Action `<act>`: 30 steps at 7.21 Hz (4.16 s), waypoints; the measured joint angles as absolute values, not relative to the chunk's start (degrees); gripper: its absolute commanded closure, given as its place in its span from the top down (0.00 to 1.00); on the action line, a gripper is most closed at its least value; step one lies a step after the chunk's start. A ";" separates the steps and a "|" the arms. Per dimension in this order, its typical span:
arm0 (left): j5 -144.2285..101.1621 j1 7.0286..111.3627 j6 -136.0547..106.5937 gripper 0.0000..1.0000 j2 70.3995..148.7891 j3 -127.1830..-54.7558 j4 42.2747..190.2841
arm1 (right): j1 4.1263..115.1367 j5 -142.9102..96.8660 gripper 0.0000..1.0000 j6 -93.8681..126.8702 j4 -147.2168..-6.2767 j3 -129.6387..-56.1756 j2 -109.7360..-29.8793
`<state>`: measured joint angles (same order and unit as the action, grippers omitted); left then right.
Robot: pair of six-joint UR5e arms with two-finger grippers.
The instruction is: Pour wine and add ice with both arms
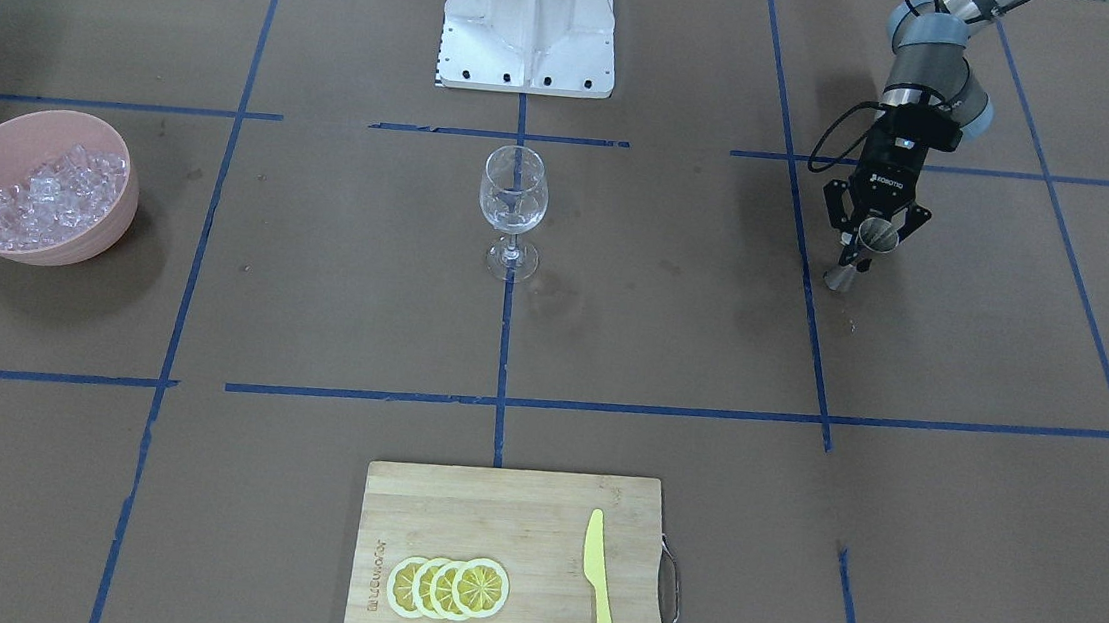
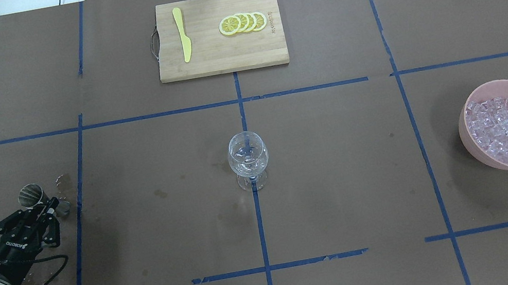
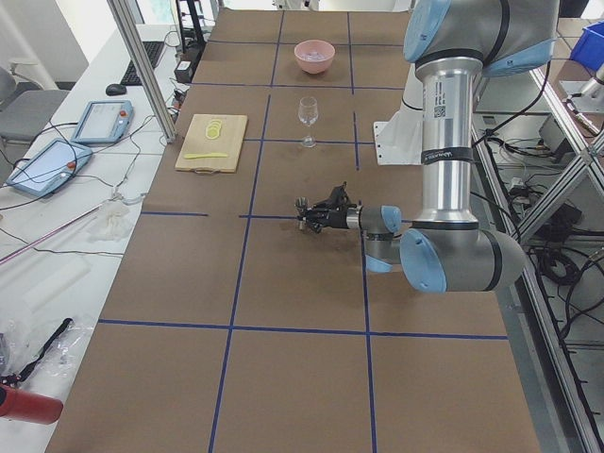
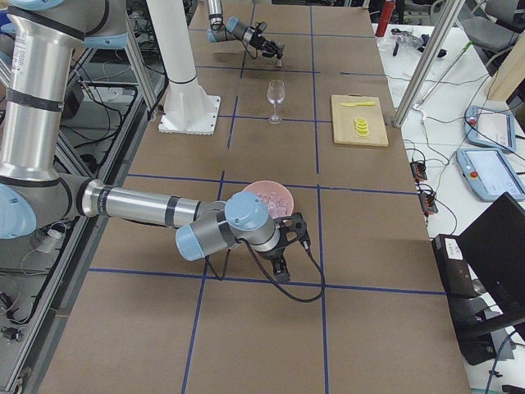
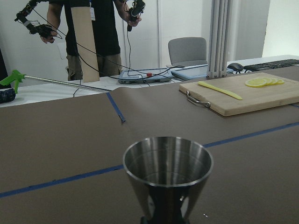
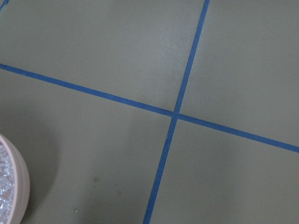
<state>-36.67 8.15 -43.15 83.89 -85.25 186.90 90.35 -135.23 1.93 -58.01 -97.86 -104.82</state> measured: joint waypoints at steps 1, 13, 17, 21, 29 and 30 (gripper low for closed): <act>-36.71 7.39 -43.15 0.00 84.24 -85.12 186.87 | 90.35 -135.24 1.00 1.94 -58.01 -97.88 -104.86; -36.87 6.66 -43.05 0.04 84.18 -84.97 187.82 | 90.35 -135.22 1.00 1.93 -57.97 -98.08 -104.85; -36.91 6.67 -42.85 0.41 84.11 -84.62 187.75 | 90.36 -135.18 1.00 1.93 -57.92 -98.17 -104.85; -36.72 6.60 -42.49 1.00 84.14 -84.77 187.87 | 90.35 -135.17 1.00 1.93 -57.96 -98.10 -104.85; -31.49 10.33 -38.89 1.00 83.42 -92.60 189.17 | 90.37 -135.18 1.00 1.93 -57.98 -98.17 -104.77; -35.52 13.85 -36.71 1.00 83.41 -93.22 189.12 | 90.38 -135.18 1.00 1.93 -57.98 -98.13 -104.71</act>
<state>-35.52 13.85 -36.71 83.41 -93.22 189.12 90.38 -135.18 1.93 -57.98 -98.13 -104.71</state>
